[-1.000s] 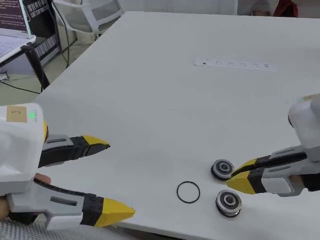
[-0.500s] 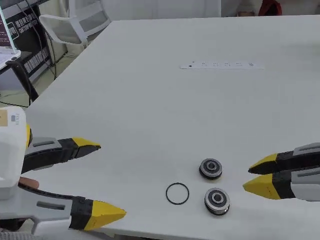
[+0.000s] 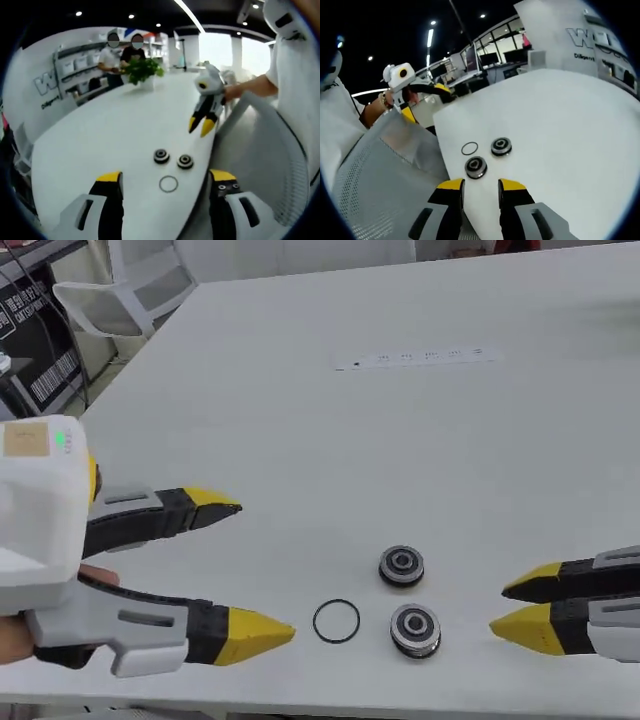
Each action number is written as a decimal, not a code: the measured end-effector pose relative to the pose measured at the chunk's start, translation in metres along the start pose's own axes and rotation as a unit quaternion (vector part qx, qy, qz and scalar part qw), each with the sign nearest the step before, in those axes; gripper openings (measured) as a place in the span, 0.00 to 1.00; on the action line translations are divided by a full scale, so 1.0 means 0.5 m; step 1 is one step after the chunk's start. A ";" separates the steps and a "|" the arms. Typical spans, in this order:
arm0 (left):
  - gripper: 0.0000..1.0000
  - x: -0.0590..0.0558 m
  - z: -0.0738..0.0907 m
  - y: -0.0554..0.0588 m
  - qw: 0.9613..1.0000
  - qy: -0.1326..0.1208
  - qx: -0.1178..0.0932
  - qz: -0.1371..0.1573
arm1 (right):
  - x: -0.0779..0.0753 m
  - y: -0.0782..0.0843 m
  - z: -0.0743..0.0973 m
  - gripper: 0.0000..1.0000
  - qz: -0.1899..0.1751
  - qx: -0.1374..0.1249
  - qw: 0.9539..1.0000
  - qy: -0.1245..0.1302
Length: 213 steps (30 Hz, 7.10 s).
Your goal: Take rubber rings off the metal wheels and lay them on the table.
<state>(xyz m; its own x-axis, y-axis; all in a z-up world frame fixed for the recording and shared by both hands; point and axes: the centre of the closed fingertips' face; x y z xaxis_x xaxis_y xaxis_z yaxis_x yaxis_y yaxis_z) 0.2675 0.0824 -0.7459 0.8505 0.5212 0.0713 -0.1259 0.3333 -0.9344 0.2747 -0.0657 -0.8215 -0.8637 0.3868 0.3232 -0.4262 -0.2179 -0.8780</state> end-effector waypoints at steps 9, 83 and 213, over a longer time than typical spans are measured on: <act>0.67 -0.034 -0.083 -0.056 0.998 0.053 -0.014 -0.036 | -0.008 0.019 -0.005 0.24 -0.005 -0.008 1.000 -0.005; 0.14 -0.089 -0.237 0.113 0.989 0.148 0.026 -0.007 | -0.005 0.066 -0.108 0.01 0.189 0.061 0.978 -0.066; 0.49 -0.070 -0.150 -0.028 0.990 0.135 -0.033 -0.038 | 0.016 -0.007 -0.049 0.00 -0.224 -0.064 0.972 -0.034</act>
<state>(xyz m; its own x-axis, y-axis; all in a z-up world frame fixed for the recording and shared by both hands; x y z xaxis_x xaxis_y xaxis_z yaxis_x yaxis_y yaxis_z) 0.2776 0.0006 -0.7618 0.9630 0.2641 0.0535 -0.0313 0.3067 -0.9513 0.2756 -0.0401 -0.8246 -0.6163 0.3555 0.7027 -0.7311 0.0736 -0.6783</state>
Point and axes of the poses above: the centre of the closed fingertips' face, and the gripper's own axes: z roughly backward along the fingers, x roughly to its left, y roughly out of its underside, and after that the axes turned 13 degrees about -x, right-handed
